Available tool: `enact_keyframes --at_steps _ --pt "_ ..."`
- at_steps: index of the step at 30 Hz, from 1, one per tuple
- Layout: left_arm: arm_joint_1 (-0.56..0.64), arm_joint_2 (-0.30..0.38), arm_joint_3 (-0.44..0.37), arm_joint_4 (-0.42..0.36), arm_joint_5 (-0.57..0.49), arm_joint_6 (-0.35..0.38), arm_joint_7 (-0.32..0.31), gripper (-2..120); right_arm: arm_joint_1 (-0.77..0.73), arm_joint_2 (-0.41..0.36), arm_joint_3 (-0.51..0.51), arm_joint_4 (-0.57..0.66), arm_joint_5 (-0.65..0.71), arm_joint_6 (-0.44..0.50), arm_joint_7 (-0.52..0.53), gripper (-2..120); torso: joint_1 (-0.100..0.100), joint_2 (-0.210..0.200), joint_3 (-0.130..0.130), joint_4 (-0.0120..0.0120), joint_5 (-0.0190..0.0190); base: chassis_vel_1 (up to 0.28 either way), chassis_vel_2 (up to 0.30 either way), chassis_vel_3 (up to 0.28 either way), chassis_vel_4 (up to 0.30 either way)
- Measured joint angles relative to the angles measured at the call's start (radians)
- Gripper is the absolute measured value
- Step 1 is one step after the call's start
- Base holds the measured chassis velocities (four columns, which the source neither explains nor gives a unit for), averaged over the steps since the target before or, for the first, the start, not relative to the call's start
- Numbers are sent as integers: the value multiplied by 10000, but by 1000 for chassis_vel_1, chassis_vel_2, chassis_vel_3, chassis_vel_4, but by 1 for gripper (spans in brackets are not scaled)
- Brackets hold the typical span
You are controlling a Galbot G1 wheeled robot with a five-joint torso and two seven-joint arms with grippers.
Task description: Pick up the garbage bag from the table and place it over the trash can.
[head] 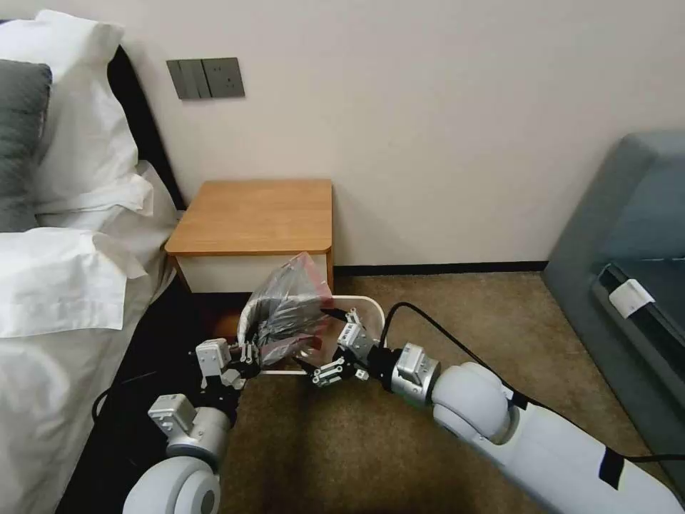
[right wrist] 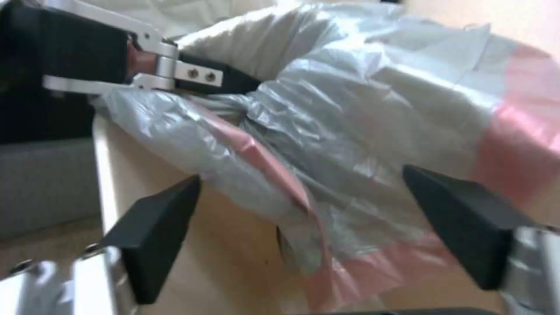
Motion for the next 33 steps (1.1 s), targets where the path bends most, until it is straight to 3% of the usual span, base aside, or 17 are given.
enact_keyframes --at_steps 7,12,15,24,33 --pt "-132 21 -71 -1 -250 91 -37 7 50 -20 -105 -199 74 213 1 59 0 -1 0 0 1 0 0 0 0" --pt "-190 22 -78 42 -294 110 -60 7 30 -44 -111 -205 90 229 7 47 0 0 0 0 1 0 0 0 0" --pt "-225 35 -103 86 -330 116 -81 7 24 -122 -116 -191 100 232 49 31 0 0 0 1 1 0 0 0 0" --pt "-226 36 -75 84 -358 128 -75 7 -62 -165 -90 -160 103 249 123 0 0 0 0 0 1 0 0 0 0" --pt "-225 34 -111 118 -347 127 -112 7 -196 -157 -20 -43 96 317 153 0 0 -1 0 0 2 0 0 0 0"
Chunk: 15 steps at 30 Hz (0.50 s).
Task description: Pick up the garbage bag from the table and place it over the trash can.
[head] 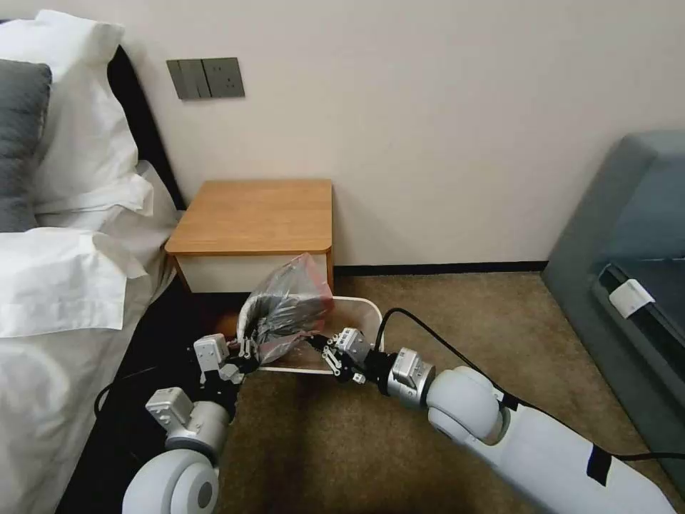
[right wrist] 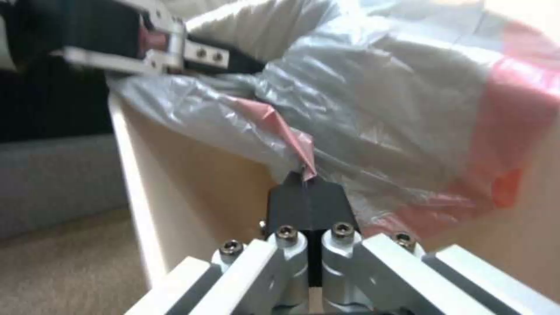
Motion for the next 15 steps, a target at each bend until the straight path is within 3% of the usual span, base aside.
enact_keyframes --at_steps 5,15 --pt "-16 4 -11 76 42 0 -14 7 -156 -91 145 220 77 41 1 0 1 0 0 0 -1 0 0 0 0" --pt "-115 -6 -23 192 90 0 -50 7 -1367 -1044 589 1802 696 11 -7 0 0 0 0 1 -1 0 0 0 0"
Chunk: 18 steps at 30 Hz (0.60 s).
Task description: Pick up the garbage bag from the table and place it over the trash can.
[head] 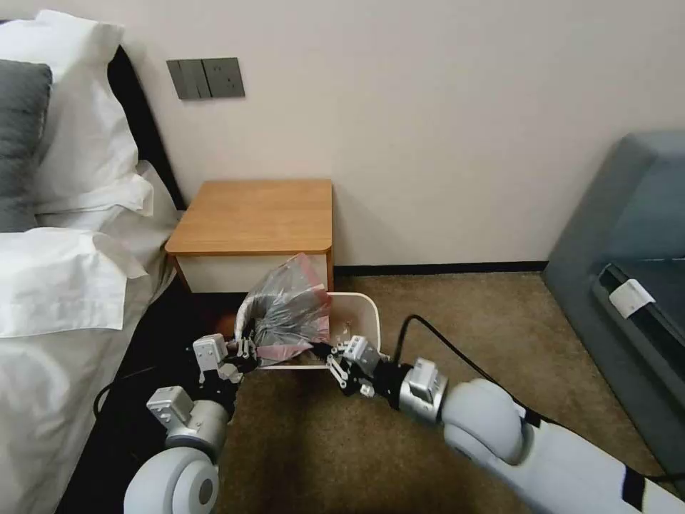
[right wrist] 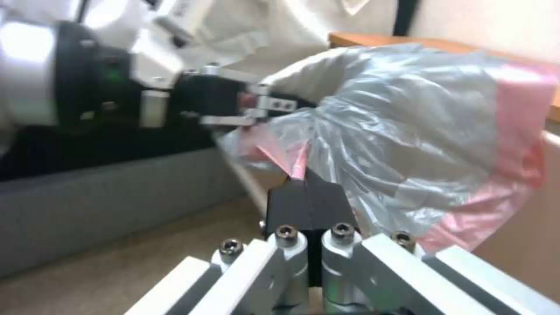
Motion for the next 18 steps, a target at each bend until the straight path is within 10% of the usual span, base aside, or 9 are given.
enact_keyframes --at_steps 18 --pt "40 -82 17 -453 -574 269 -138 7 -1835 -581 209 109 -1309 368 -551 0 0 0 0 -1 0 0 0 0 0"
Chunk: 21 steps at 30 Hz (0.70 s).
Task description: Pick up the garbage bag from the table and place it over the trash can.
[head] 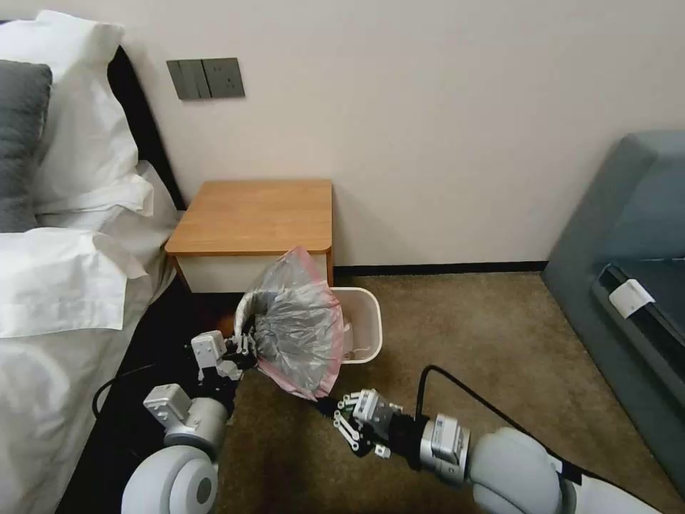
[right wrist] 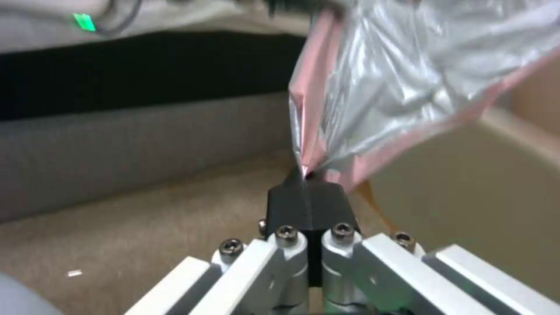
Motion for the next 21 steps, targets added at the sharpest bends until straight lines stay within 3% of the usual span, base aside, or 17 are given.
enact_keyframes --at_steps 12,17,21 --pt "87 -58 -28 -362 -867 387 -247 7 -118 388 229 -1282 -1079 675 -62 0 0 0 0 1 0 0 0 0 0" --pt "89 -58 -39 -326 -865 397 -253 7 -367 438 403 -1229 -1305 921 3 0 -1 0 0 0 0 0 0 0 0" --pt "39 -28 -84 -212 -784 398 -253 7 -759 369 666 -700 -1452 1203 28 12 0 0 0 1 0 0 0 0 0"
